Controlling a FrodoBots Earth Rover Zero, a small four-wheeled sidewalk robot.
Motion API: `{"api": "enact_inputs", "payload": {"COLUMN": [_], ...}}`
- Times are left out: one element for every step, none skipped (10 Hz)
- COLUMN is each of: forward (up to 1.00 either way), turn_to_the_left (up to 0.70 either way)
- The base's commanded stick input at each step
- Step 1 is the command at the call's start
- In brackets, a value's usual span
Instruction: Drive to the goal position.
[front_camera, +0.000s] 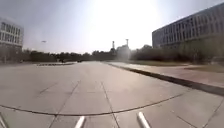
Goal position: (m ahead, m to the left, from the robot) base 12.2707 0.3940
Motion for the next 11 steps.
{"api": "enact_inputs", "payload": {"forward": [0.70,0.70,0.70,0.70,0.70,0.70,0.70,0.70,0.70,0.70,0.70], "turn_to_the_left": [0.00,0.00,0.00,0.00,0.00,0.00,0.00,0.00,0.00,0.00,0.00]}}
